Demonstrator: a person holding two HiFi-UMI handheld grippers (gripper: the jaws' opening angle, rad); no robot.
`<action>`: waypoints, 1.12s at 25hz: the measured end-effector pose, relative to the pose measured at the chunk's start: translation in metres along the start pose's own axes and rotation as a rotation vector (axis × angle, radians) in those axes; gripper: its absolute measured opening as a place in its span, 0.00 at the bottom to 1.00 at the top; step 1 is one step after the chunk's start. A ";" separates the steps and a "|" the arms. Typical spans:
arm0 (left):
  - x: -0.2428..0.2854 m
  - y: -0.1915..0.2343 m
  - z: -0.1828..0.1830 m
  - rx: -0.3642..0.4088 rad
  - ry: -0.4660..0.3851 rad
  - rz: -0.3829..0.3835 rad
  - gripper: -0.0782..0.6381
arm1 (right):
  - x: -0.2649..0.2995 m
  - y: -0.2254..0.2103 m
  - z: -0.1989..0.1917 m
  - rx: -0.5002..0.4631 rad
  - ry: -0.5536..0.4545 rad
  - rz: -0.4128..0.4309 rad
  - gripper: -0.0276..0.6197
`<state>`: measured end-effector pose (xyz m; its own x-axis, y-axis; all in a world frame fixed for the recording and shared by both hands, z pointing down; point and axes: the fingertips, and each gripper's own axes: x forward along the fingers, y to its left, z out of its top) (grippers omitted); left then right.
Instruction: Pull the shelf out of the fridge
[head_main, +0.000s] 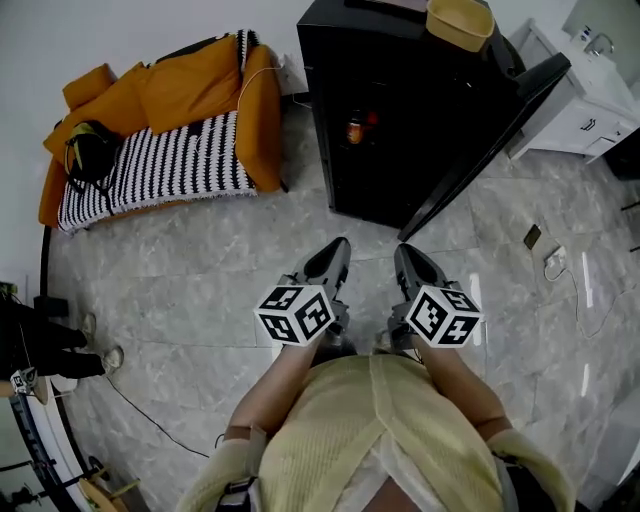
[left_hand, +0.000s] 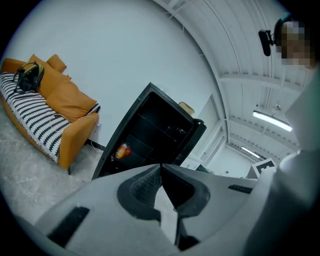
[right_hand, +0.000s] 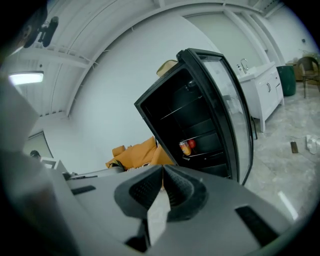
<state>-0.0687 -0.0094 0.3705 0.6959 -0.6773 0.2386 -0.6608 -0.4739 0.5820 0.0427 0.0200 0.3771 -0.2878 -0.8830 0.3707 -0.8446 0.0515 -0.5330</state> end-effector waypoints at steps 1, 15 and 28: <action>0.000 0.005 0.003 -0.002 0.004 -0.006 0.15 | 0.003 0.003 -0.001 0.005 -0.006 -0.009 0.09; 0.000 0.050 0.014 0.014 0.129 -0.127 0.15 | 0.030 0.030 -0.032 0.111 -0.057 -0.143 0.09; 0.028 0.061 0.006 -0.027 0.169 -0.161 0.15 | 0.027 0.001 -0.034 0.161 -0.097 -0.261 0.09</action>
<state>-0.0914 -0.0602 0.4080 0.8303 -0.4894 0.2666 -0.5314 -0.5511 0.6433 0.0184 0.0125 0.4121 -0.0201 -0.8976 0.4404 -0.7997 -0.2499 -0.5458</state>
